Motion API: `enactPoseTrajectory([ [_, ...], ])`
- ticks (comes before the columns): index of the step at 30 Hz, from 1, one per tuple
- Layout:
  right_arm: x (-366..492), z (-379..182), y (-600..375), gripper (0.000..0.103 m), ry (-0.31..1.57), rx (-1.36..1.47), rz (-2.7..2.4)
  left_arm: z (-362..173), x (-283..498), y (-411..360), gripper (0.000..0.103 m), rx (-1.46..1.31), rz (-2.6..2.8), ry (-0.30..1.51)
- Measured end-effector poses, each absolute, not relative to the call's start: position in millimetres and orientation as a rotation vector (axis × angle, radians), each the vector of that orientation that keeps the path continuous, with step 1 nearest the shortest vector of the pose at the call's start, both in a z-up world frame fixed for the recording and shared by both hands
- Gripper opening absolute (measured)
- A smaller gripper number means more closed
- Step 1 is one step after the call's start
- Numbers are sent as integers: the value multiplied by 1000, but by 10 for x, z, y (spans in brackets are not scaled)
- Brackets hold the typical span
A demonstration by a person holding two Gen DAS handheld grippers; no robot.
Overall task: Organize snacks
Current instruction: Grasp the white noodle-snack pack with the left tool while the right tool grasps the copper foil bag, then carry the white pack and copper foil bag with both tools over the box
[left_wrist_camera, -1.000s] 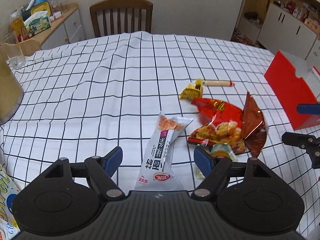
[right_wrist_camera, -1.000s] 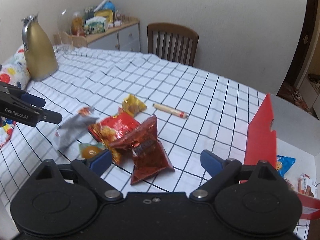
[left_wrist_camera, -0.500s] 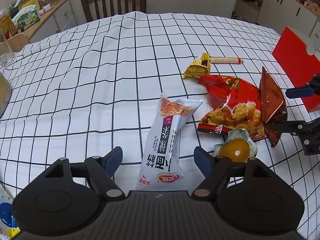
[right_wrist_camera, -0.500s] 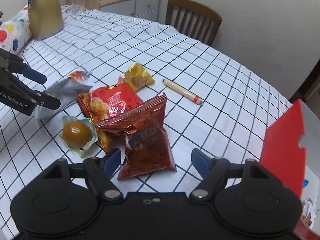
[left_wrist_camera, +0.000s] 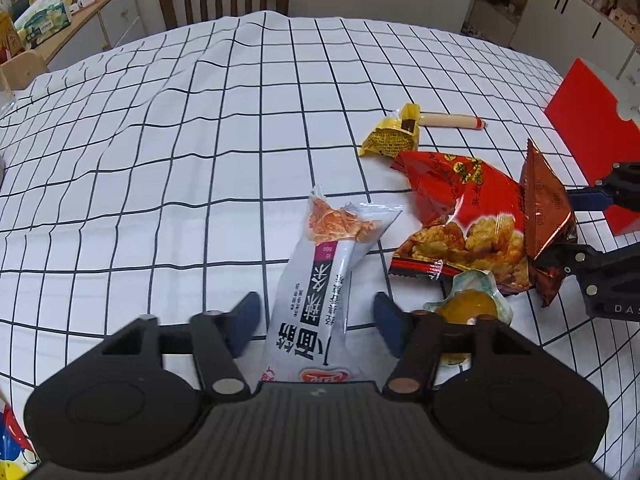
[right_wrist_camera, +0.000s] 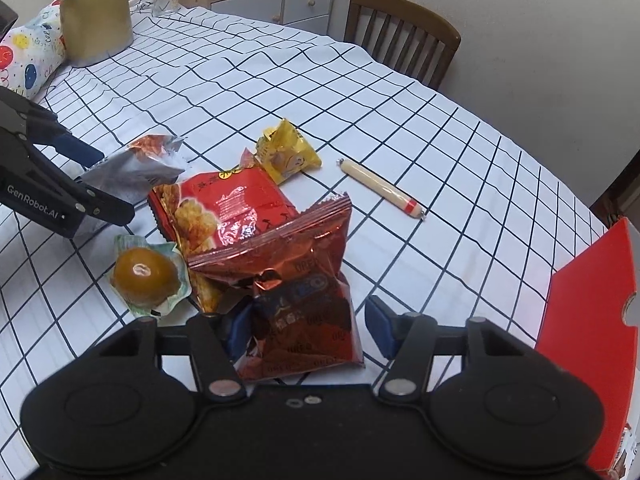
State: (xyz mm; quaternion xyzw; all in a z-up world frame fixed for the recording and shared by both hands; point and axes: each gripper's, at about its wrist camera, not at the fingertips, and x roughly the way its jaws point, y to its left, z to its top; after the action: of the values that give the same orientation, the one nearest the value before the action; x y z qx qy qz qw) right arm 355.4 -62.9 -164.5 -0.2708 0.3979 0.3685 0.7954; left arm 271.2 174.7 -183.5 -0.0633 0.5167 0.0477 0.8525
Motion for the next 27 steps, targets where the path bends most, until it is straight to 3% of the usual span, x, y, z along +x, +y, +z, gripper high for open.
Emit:
enactPoseTrajectory([
  [2, 3542, -1643, -623, 50, 850, -580, 793, -1838, 2716, 1734, 54, -129, 100, 1086],
  [6, 3525, -1634, -623, 48, 847, -573, 787, -1840, 2726, 1736, 37, -127, 110, 1089],
  [11, 3503, -1619, -654, 47, 849, -556, 757, -1844, 2731, 1779, 30, -157, 116, 1096],
  [27, 3365, -1374, -930, 46, 874, -406, 628, -1689, 2485, 1706, 26, -220, 132, 1092],
])
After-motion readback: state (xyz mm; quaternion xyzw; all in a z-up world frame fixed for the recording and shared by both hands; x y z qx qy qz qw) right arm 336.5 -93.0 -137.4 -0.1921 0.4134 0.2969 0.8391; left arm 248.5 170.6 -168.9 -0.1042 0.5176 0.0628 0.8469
